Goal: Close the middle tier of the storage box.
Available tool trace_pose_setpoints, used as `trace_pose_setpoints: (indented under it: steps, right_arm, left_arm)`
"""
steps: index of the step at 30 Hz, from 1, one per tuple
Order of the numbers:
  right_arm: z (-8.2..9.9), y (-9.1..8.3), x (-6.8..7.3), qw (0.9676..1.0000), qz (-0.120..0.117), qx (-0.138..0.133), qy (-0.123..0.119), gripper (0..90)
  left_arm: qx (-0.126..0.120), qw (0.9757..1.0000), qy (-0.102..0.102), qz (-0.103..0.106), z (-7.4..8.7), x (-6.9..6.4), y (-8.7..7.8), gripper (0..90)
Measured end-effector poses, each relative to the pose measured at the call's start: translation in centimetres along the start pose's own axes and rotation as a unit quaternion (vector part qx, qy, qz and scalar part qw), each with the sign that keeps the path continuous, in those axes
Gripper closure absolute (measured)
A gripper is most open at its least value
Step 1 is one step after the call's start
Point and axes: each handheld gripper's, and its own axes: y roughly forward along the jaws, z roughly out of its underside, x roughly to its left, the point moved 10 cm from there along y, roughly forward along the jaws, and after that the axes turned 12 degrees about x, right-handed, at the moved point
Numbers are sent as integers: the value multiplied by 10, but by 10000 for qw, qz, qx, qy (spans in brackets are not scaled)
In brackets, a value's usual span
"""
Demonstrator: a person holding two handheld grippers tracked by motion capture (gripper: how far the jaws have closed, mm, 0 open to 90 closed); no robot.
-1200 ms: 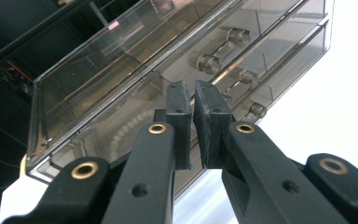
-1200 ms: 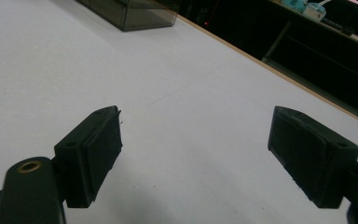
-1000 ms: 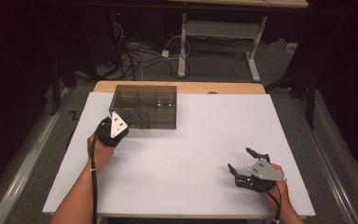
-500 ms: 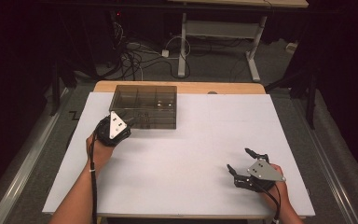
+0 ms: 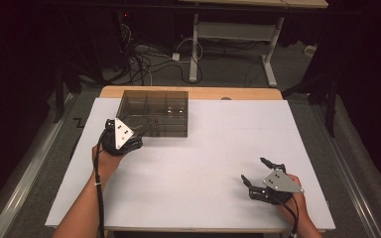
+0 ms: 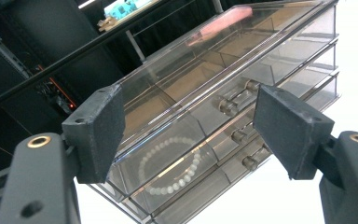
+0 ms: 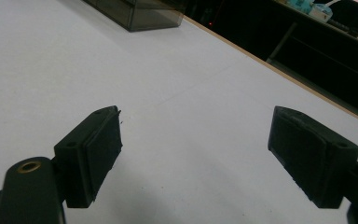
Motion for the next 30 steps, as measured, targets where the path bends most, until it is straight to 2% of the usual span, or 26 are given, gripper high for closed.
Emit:
trace_pose_setpoints:
  steps: [3,9,15,23,30]
  right_arm:
    - [0,0,0,10000,-3,18,15,178]
    - [-2,0,3,10000,-28,-6,-29,177]
    - [-2,-1,3,10000,-27,-3,-11,177]
    - [-2,-1,3,9999,-126,-35,86,177]
    - [-3,-2,5,9999,-158,-30,49,175]
  left_arm:
    - [-79,10000,-27,38,-3,-2,-2,192]
    - [-224,9996,-42,177,-10,-7,-10,191]
    - [-328,9993,0,151,-16,-10,-16,191]
    - [-452,9987,47,215,-23,-15,-21,191]
    - [-515,9983,123,248,-27,-21,-25,191]
